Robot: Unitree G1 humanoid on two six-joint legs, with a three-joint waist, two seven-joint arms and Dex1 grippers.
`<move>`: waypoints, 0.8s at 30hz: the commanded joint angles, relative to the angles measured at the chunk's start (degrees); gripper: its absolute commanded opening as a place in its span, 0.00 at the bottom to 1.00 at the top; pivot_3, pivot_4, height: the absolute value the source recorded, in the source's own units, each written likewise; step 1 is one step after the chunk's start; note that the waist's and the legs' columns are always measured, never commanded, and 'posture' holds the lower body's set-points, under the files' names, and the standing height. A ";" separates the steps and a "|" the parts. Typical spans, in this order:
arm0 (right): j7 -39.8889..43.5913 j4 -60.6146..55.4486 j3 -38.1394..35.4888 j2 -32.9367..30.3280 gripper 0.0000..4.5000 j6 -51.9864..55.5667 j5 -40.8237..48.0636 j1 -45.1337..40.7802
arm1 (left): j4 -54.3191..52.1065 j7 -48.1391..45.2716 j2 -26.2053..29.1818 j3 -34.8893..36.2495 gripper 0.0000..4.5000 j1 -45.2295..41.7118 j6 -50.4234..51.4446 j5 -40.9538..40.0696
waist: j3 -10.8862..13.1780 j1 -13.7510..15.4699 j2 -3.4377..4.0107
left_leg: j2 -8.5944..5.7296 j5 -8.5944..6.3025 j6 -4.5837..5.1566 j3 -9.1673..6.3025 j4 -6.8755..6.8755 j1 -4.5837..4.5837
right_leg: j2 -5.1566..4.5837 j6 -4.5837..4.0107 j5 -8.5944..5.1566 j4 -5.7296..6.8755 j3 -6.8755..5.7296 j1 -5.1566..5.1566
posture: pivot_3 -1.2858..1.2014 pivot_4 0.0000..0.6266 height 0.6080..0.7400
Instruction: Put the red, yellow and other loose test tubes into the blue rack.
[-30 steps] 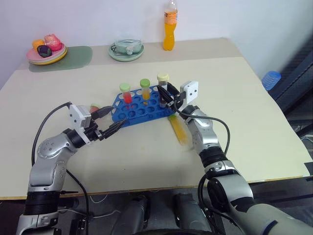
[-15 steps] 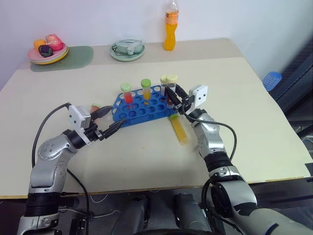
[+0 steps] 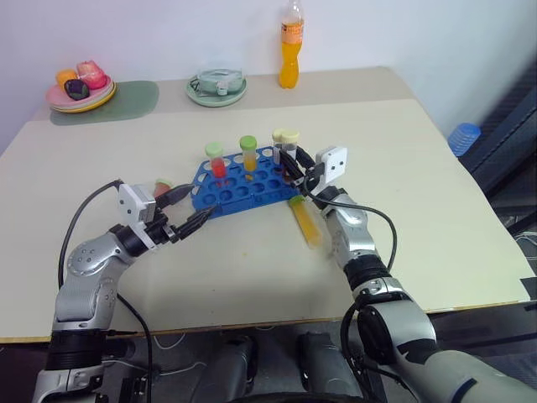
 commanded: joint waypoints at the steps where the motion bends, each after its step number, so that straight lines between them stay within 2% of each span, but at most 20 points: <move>1: 1.24 1.28 -1.98 -0.11 0.28 -0.21 2.04 -1.05 | -1.39 0.17 0.05 1.87 0.78 0.73 -1.29 -0.96 | 0.00 -0.01 0.00 | 0.00 0.00 0.00 0.00 -0.03 0.11 | 0.00 0.00 0.00 -0.02 0.00 0.05 | 0.52 0.24 1.00; 7: -0.56 -0.04 -1.59 -0.15 0.94 -2.74 -0.32 -0.85 | -2.20 0.54 -0.30 2.07 0.78 1.65 -1.26 -1.25 | 0.00 -0.01 0.00 | 0.00 -0.01 0.01 0.00 -0.08 0.17 | 0.00 -0.01 -0.01 -0.01 0.02 0.04 | 0.52 0.24 1.00; 8: -0.75 -0.81 -1.27 -0.18 0.98 -2.90 -0.74 -0.57 | -2.23 0.61 -0.45 2.03 0.78 1.68 -1.26 -1.25 | 0.00 -0.02 0.00 | 0.00 -0.01 0.00 0.00 -0.09 0.17 | 0.00 -0.01 -0.01 -0.02 0.02 0.04 | 0.52 0.24 1.00; 12: -1.00 -6.07 -0.01 -0.55 0.98 -0.66 -1.54 1.22 | -2.12 0.81 -1.01 1.64 0.78 1.50 -1.31 -1.03 | 0.00 0.01 0.00 | 0.00 -0.01 0.00 0.00 -0.10 0.17 | 0.00 -0.01 -0.01 -0.02 0.02 0.04 | 0.52 0.24 1.00; 16: -3.01 -16.58 2.59 -2.37 0.98 5.16 -4.48 4.63 | -1.87 0.89 -1.68 1.03 0.78 0.93 -1.19 -0.87 | 0.01 0.11 0.01 | 0.00 -0.01 0.00 0.00 -0.10 0.17 | -0.01 -0.01 -0.01 -0.03 0.02 0.03 | 0.52 0.24 1.00; 20: -4.54 -32.03 5.11 -5.48 0.98 14.49 -6.70 9.52 | -1.39 0.14 -2.23 0.19 0.78 0.10 -1.04 -0.89 | 0.01 0.36 0.01 | 0.00 -0.01 0.00 0.00 -0.11 0.15 | -0.02 -0.01 -0.01 -0.05 0.02 0.01 | 0.52 0.24 1.00; 24: -4.22 -47.08 6.18 -11.21 0.98 27.78 -7.74 13.50 | -0.53 -1.28 -2.50 -1.23 0.78 -0.78 -1.38 -0.40 | 0.01 0.46 0.01 | 0.00 -0.02 -0.01 0.00 -0.11 0.12 | -0.03 -0.01 -0.01 -0.07 0.03 0.02 | 0.52 0.24 1.00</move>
